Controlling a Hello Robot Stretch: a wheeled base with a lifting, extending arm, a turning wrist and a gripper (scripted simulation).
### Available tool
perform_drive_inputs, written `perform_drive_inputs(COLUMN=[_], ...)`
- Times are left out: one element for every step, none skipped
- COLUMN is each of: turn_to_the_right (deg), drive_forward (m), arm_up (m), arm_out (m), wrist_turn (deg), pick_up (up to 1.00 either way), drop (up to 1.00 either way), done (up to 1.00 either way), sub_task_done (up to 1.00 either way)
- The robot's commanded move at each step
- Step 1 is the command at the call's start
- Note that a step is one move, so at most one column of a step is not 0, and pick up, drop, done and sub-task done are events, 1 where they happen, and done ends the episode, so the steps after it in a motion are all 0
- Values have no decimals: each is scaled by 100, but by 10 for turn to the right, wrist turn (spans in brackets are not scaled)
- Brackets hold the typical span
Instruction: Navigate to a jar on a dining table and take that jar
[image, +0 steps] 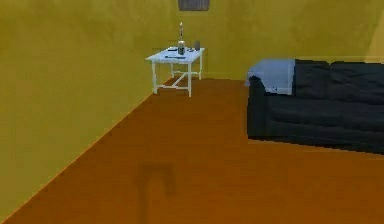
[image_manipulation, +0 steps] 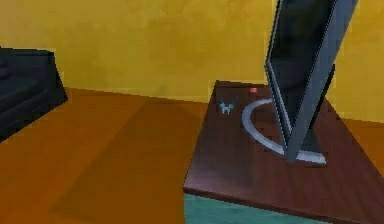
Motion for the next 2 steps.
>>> perform_drive_inputs(turn_to_the_right=[30, 0], drive_forward=[0, 100], arm_up=[0, 0], arm_out=[0, 0], wrist_turn=[0, 0], pick_up=[0, 0], drop=[0, 0], done=[0, 0], sub_task_done=[0, 0])
